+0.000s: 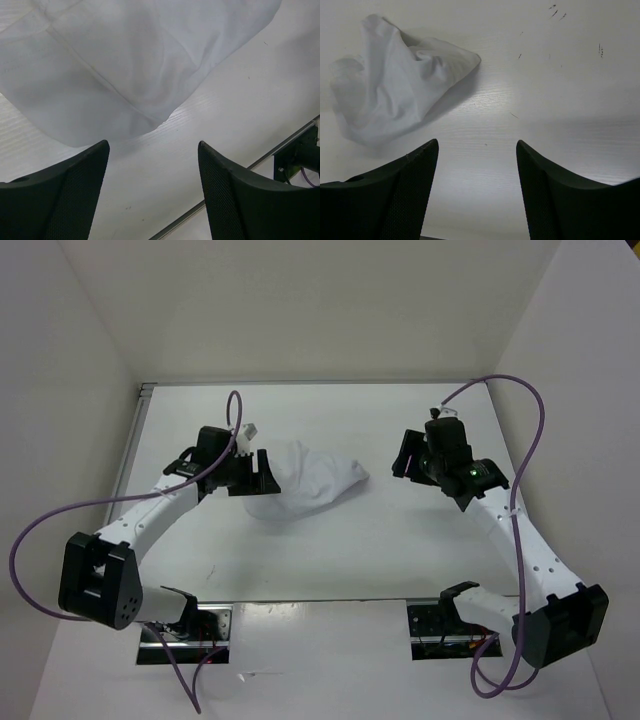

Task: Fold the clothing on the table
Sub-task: Move the skirt to the center of the board

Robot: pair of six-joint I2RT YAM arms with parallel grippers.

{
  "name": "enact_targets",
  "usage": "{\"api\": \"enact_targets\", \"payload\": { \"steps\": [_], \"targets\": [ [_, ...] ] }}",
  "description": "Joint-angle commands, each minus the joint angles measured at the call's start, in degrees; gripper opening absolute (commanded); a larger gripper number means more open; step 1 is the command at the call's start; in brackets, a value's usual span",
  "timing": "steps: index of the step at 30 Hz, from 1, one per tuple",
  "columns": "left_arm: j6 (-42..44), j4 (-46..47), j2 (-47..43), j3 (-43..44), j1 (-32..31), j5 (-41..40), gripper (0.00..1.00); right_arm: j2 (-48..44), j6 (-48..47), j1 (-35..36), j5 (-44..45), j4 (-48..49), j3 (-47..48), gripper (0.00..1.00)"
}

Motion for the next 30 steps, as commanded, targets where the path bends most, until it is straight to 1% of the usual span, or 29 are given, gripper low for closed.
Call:
{"api": "enact_targets", "payload": {
  "steps": [1,4,5,7,11,12,17,18,19,21,22,23,25,26,28,30],
  "targets": [
    [1.81,2.27,0.92,1.92,0.32,2.47,0.79,-1.15,0.87,0.29,-0.46,2.9,2.11,0.69],
    [1.81,3.33,1.63,1.92,0.32,2.47,0.79,-0.01,0.87,0.29,-0.46,2.9,2.11,0.69],
    [1.81,4.37,3.28,1.92,0.32,1.08,0.79,0.61,0.87,0.29,-0.46,2.9,2.64,0.69],
    [-0.38,6.82,6.27,1.92,0.32,-1.38,0.79,1.13,0.87,0.29,-1.77,2.9,2.64,0.69],
    [-5.73,11.23,12.43,4.38,0.32,-3.67,0.79,1.14,0.87,0.29,-2.92,3.43,2.64,0.69],
    [-6.62,11.93,14.88,5.78,0.32,-3.68,0.78,1.14,0.87,0.29,-2.92,3.43,2.12,0.69],
    [-9.53,14.93,19.9,8.86,0.32,-6.83,0.75,1.14,0.87,0.29,-3.45,3.96,1.59,0.69],
    [-9.53,14.93,21.22,9.39,-0.2,-7.62,0.72,1.14,0.27,0.29,-2.75,3.96,1.59,0.69],
    [-9.53,14.93,21.75,9.39,-0.2,-8.15,0.66,1.14,0.26,0.29,-2.75,3.96,1.59,0.69],
    [-9.53,14.32,23.68,11.05,-0.2,-8.86,0.56,1.14,-0.26,0.29,-2.22,3.96,1.59,0.69],
    [-9.53,14.31,24.21,11.06,-0.72,-8.86,0.49,1.14,-0.27,0.29,-1.61,3.44,1.59,0.69],
    [-9.53,13.62,24.74,11.85,-0.73,-9.47,0.28,1.14,-0.27,0.29,-1.6,3.43,1.59,0.69],
    [-8.82,13.08,25.36,12.38,-0.73,-9.48,0.04,1.14,-0.27,0.29,-0.38,2.91,1.59,0.69],
    [-8.82,12.47,25.36,12.9,-1.25,-8.7,0.0,1.66,-0.79,0.29,-0.37,2.9,2.11,0.69],
    [-7.51,11.6,24.58,15.61,-1.78,-7.55,0.0,1.67,-0.8,0.29,0.33,2.9,2.11,0.69],
    [-6.11,10.01,23.69,19.48,-2.31,-2.82,0.0,1.67,-0.8,0.29,0.85,2.9,2.11,0.69]
  ]
}}
